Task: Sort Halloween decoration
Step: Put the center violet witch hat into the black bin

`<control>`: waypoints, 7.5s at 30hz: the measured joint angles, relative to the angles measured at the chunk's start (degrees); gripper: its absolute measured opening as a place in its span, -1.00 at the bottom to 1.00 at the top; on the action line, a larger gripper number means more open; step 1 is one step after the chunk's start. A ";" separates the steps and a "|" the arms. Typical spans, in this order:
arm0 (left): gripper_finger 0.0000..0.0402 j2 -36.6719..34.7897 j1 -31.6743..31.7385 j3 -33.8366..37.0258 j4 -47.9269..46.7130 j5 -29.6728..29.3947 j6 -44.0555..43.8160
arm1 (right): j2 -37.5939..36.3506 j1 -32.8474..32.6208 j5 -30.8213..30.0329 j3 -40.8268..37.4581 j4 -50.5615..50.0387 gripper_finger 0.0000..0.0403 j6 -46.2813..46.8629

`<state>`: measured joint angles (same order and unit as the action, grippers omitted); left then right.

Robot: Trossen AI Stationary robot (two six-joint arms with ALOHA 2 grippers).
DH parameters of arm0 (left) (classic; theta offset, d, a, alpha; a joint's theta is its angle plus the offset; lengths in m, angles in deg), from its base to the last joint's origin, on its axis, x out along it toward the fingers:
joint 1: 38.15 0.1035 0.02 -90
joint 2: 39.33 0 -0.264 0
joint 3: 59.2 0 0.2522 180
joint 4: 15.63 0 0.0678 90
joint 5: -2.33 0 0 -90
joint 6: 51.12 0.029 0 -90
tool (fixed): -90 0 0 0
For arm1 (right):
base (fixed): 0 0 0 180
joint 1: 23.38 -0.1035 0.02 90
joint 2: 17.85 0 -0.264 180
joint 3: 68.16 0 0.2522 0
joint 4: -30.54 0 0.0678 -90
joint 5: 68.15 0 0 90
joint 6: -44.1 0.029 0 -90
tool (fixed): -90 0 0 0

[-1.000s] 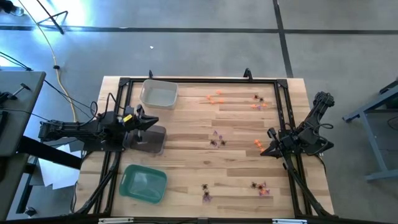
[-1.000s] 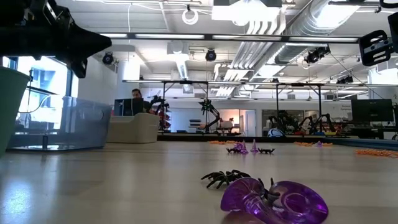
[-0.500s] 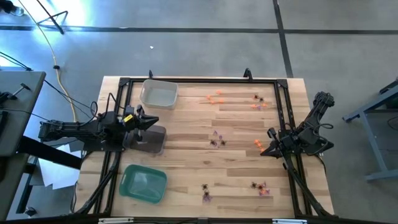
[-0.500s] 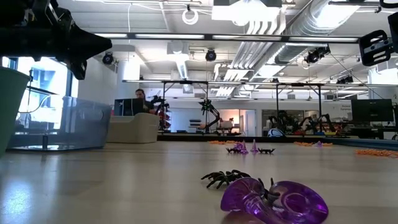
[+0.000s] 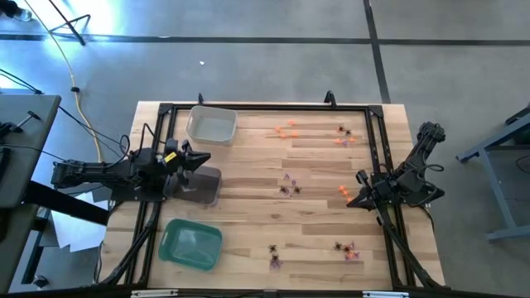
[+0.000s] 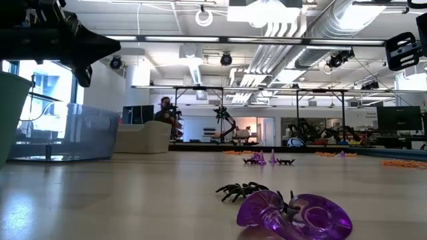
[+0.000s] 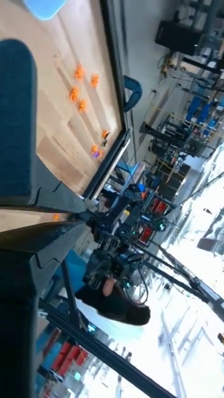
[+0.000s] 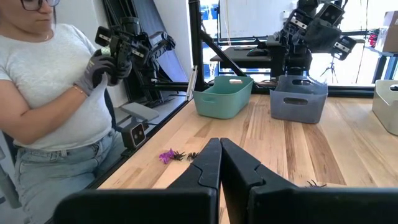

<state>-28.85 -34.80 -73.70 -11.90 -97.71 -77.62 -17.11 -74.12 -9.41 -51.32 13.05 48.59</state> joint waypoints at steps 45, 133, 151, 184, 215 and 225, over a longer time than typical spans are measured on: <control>-0.28 46.86 -4.46 -27.66 -4.62 8.24 16.16 | 0.02 -0.02 0.00 0.02 -0.01 -1.00 -0.01; -0.12 110.69 -0.92 -62.28 1.27 0.28 14.45 | 0.00 0.00 0.00 0.00 -0.01 -1.00 0.00; -0.34 112.80 -1.14 -62.42 3.72 -1.12 15.21 | 0.00 -0.01 0.00 0.01 -0.02 -1.00 -0.01; -0.78 108.09 -1.24 -61.94 -0.87 -1.05 14.77 | 0.00 -0.01 0.00 0.02 0.00 -1.00 0.00; -0.77 76.60 -16.35 -62.18 -65.33 -35.50 -13.29 | 0.04 0.00 0.00 0.02 -0.02 -1.00 0.00; -0.77 70.11 -24.51 -55.25 -85.65 -33.03 -42.87 | 0.02 0.00 0.00 0.00 -0.02 -1.00 0.00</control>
<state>41.26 -59.31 -128.95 -97.55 -130.73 -120.50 -17.10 -74.12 -9.41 -51.32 13.03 48.59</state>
